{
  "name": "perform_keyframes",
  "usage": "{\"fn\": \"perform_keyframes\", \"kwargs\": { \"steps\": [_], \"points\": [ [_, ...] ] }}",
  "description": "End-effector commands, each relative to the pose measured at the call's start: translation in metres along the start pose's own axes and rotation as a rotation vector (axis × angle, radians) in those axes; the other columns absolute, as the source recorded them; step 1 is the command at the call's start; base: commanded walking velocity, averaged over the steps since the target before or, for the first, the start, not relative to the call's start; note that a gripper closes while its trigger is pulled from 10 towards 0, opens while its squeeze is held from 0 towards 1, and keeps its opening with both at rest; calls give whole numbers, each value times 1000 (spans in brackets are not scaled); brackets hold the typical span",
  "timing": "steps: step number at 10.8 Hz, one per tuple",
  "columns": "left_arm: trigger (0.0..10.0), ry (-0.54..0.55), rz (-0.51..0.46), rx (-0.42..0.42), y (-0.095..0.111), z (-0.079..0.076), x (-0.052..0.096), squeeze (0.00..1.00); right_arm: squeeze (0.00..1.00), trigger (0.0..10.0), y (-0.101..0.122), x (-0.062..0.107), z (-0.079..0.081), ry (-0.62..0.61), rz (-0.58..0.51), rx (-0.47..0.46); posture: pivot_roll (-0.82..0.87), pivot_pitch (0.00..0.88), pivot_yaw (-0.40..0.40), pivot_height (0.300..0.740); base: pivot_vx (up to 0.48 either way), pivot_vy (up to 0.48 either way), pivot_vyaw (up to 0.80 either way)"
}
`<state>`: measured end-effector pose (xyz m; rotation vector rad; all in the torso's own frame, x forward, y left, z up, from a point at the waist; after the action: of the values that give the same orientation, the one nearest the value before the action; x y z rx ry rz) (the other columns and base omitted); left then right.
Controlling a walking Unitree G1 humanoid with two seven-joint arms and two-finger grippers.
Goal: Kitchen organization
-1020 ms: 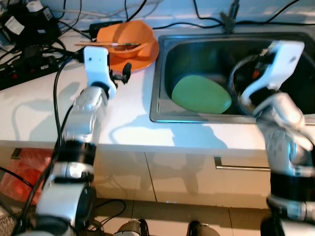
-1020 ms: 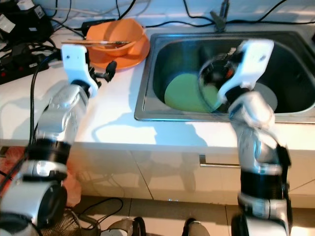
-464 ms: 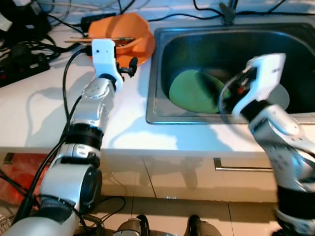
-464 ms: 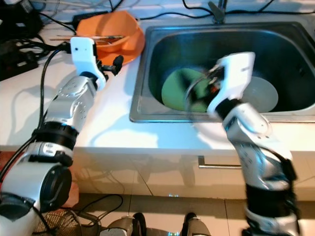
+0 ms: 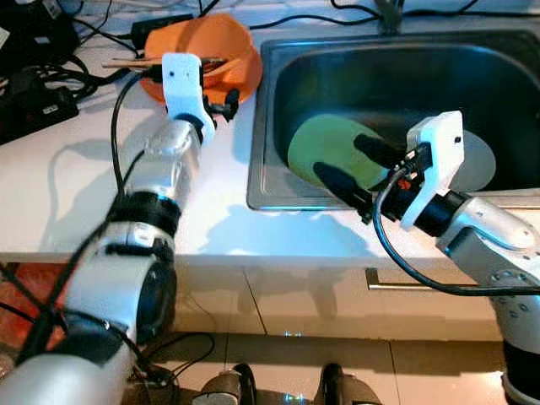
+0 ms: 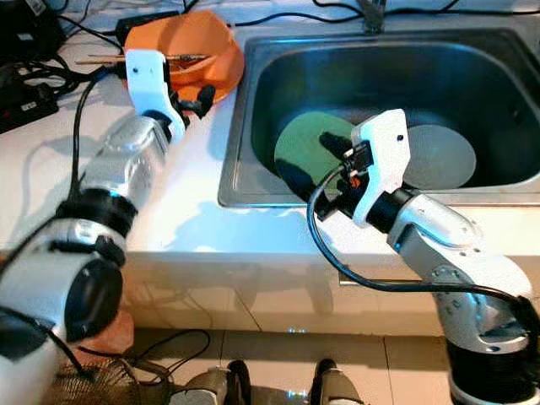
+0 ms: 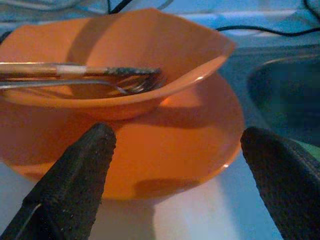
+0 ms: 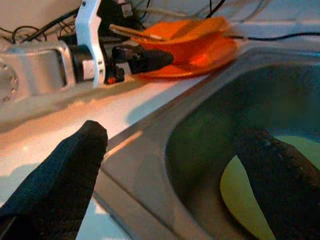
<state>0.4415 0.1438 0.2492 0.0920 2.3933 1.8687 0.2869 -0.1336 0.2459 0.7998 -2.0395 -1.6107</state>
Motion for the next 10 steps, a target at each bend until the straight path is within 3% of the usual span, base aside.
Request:
{"fn": "perform_keyframes", "kwargs": {
  "steps": [1, 3, 6, 10],
  "points": [
    [10000, 56, 49, -14, -3, 12, 0, 0, 0, 10000, 2, 4, 6, 24, 4, 12, -83, 235, 113, 740, 0, 0, 0],
    [10000, 96, 121, 3, -10, 21, 0, 0, 0, 10000, 1, 4, 6, 24, 11, 13, -83, 235, 113, 740, 0, 0, 0],
    [10000, 122, 144, 64, 0, 31, 0, 0, 0, 10000, 0, 3, 12, 38, 13, 21, -73, 244, 126, 740, 0, 0, 0],
    [10000, 80, 137, -3, 21, 32, -2, 0, 0, 10000, 2, 5, 19, 77, 0, 5, -70, 244, 132, 740, 0, 0, 0]
  ]
}}
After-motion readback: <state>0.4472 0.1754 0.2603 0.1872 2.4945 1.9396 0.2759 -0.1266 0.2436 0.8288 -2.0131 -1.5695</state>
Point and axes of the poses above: a point about 5 cm out from each wrist's last joint towards the gripper, its own x axis pointing back from the gripper into the wrist, its own y axis along the axis of the wrist's last joint, z = x × y, the point moved 2 cm from there along -x, pointing out of the wrist towards the gripper, and after that the axes turned 12 degrees about x, right-handed, at the moved point
